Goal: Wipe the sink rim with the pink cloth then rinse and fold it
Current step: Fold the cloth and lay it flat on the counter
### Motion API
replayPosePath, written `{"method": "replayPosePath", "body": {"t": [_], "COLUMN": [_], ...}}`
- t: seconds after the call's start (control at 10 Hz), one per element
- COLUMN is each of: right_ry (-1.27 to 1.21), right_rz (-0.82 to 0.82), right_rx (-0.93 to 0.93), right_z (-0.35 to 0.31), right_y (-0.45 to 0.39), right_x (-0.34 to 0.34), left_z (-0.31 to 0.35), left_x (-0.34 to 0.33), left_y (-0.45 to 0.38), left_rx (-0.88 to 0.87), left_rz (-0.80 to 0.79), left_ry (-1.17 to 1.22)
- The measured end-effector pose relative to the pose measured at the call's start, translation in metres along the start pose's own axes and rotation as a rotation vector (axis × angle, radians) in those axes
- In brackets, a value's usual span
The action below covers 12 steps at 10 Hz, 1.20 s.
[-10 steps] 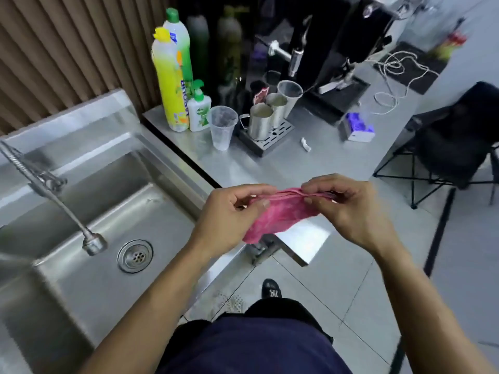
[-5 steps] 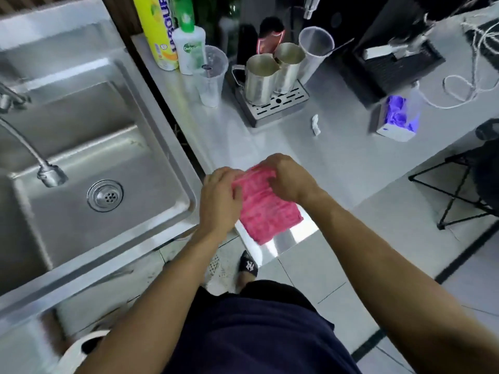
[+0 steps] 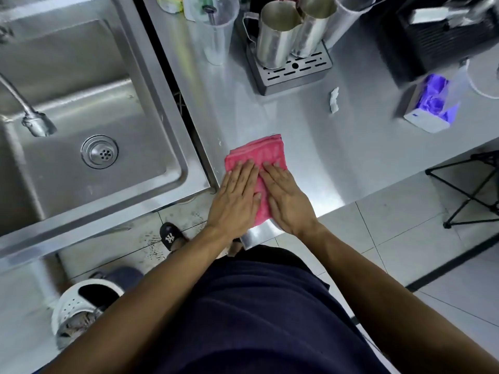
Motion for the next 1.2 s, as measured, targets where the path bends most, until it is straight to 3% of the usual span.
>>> {"method": "replayPosePath", "body": {"t": [0.4,1.0,1.1,1.2], "right_ry": [0.117,0.161,0.126,-0.025], "right_rz": [0.098,0.045,0.168,0.264], "right_rx": [0.042,0.087,0.073,0.136], "right_z": [0.003,0.008,0.001,-0.006], "right_y": [0.001,0.004,0.003,0.033], "right_x": [-0.008,-0.010,0.008,0.009], "left_z": [-0.002,0.003,0.002,0.017], "left_x": [-0.011,-0.007,0.007,0.007], "left_y": [-0.001,0.004,0.008,0.037], "left_rx": [0.053,0.028,-0.037,-0.209], "left_rz": [-0.051,-0.066,-0.038,-0.076], "left_ry": [-0.092,-0.128,-0.167,-0.136]}}
Point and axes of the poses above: each hand's wrist, its own y-axis away from the middle knuckle, its own x-axis out of the back of the hand, z = x × y, the point moved 6 cm from there along -y, towards the middle knuckle, and after that the axes turned 13 degrees about -x, right-handed, at the moved point
